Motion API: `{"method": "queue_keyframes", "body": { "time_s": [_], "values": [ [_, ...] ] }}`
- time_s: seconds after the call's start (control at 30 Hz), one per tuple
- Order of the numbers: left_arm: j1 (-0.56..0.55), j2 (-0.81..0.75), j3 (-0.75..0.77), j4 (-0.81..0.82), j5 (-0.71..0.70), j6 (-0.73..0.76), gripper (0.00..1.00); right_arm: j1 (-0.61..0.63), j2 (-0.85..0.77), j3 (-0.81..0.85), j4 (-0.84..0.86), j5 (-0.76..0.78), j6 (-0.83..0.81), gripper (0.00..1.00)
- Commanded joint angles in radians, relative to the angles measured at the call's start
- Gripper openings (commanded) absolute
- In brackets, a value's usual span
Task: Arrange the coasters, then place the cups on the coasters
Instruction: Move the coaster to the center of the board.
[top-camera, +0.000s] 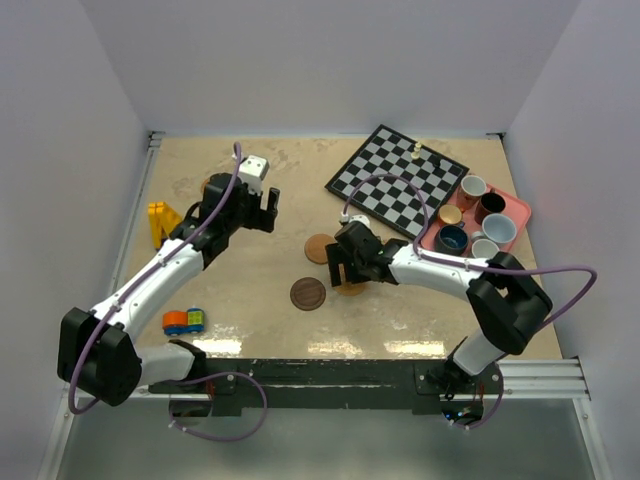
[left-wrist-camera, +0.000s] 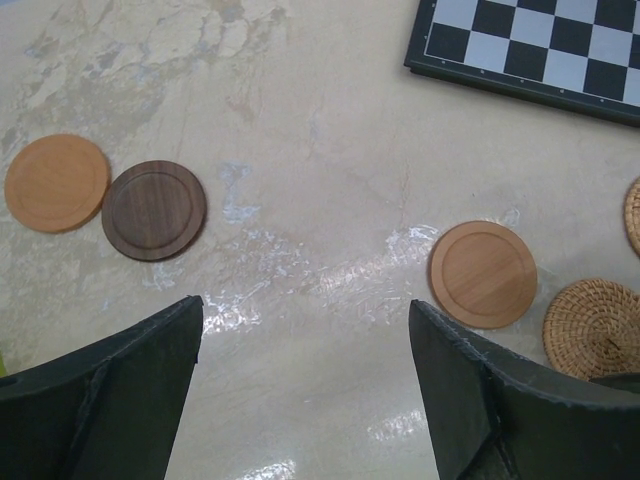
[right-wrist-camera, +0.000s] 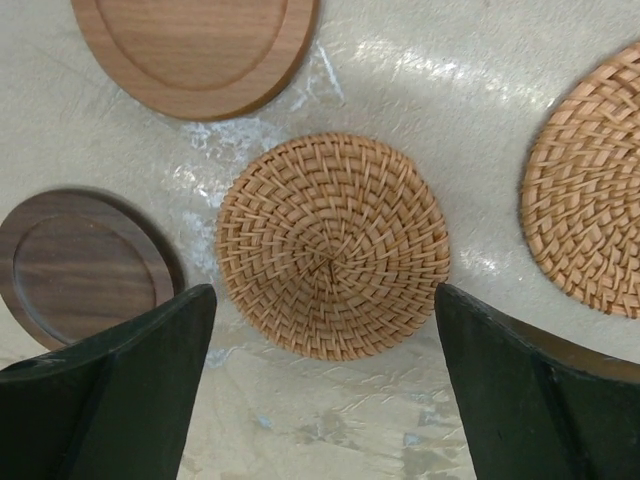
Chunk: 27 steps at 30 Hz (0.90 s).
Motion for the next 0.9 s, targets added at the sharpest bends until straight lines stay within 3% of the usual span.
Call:
{"method": "queue_keyframes", "body": {
  "time_s": [0.0, 0.33, 0.57, 0.87],
  "values": [
    [-0.009, 0.006, 0.001, 0.031, 0.041, -0.029, 0.88, 0.031, -0.015, -0.015, 0.012, 0.031, 0.044, 0.98],
    [-0.012, 0.020, 0.002, 0.031, 0.055, -0.034, 0.88, 0.040, 0.039, -0.011, 0.024, 0.127, 0.081, 0.98],
    [-0.015, 0.023, 0.002, 0.031, 0.054, -0.032, 0.88, 0.039, 0.082, -0.034, 0.079, 0.103, 0.090, 0.99],
    [-0.023, 0.023, 0.002, 0.029, 0.055, -0.034, 0.88, -0.073, 0.140, -0.023, 0.139, 0.083, 0.061, 0.87]
  ]
}}
